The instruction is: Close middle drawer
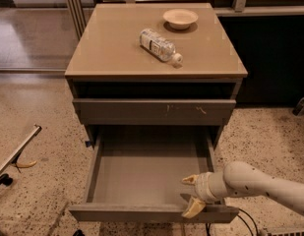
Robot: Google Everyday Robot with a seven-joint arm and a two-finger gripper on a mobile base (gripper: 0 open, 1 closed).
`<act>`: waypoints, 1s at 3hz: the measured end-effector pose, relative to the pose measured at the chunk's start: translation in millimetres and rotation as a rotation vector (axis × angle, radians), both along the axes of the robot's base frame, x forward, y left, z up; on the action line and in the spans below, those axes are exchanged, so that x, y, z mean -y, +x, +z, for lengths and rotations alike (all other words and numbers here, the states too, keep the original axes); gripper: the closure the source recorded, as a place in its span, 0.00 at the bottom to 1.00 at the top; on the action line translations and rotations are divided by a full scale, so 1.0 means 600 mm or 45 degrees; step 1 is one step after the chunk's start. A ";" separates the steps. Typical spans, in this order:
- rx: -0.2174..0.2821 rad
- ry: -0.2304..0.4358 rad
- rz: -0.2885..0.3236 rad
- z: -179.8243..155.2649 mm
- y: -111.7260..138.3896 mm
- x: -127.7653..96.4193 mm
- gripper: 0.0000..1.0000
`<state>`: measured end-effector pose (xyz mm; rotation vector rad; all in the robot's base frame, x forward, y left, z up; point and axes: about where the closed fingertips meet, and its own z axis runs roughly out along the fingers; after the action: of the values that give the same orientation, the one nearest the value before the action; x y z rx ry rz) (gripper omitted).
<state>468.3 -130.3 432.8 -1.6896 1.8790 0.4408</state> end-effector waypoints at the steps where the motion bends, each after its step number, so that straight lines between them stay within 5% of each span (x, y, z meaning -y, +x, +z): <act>1: 0.000 0.000 0.000 0.009 -0.004 0.000 0.65; 2: 0.000 0.000 0.000 0.010 -0.008 0.001 0.88; 3: 0.033 -0.004 0.033 0.017 0.034 -0.020 0.77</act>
Offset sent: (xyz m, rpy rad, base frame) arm 0.0482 0.0191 0.0237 -0.0239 -0.0745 0.0483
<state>488.7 -118.5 443.2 -1.7153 1.8426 0.4241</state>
